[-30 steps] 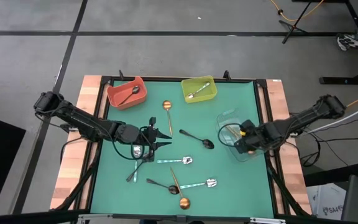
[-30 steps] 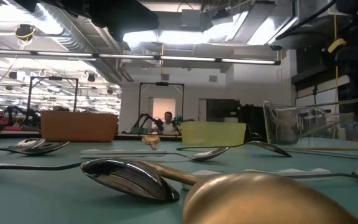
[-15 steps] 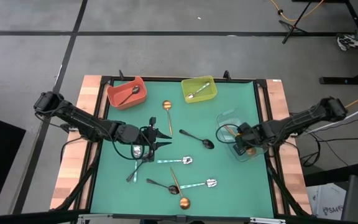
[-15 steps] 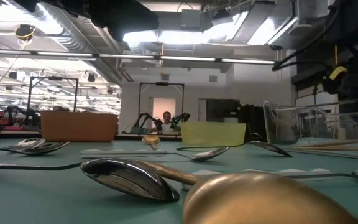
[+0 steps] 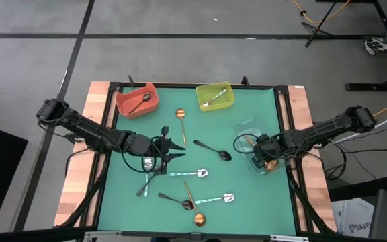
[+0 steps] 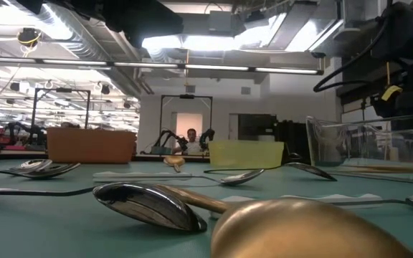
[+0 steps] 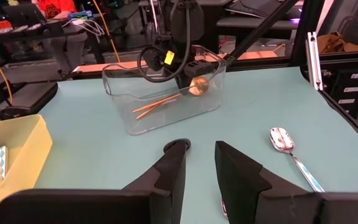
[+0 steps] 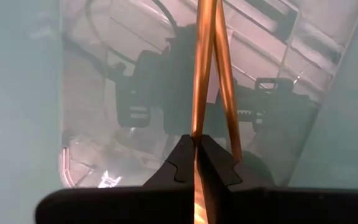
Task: Sort silverware by color (type)
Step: Put the center gold spoon into the transparent bin
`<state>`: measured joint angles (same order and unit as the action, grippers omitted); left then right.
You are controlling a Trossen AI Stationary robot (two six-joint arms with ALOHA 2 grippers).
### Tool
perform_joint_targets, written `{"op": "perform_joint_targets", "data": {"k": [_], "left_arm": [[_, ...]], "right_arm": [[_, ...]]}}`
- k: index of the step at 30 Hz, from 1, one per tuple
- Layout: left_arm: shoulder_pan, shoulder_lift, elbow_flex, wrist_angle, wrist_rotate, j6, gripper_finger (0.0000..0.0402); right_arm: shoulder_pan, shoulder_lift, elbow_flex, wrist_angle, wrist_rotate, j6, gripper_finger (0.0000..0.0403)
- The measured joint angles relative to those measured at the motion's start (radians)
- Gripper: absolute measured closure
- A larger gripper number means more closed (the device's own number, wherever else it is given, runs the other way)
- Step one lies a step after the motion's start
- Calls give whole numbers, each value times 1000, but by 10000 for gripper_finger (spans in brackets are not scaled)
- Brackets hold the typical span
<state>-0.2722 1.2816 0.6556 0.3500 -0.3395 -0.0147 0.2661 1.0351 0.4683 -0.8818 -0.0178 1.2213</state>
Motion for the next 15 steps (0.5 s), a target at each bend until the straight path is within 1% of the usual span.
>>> {"op": "perform_joint_targets", "data": {"k": [15], "left_arm": [[0,0,0,0,0,0,321]], "right_arm": [[1,0,0,-1,24,0,400]]}}
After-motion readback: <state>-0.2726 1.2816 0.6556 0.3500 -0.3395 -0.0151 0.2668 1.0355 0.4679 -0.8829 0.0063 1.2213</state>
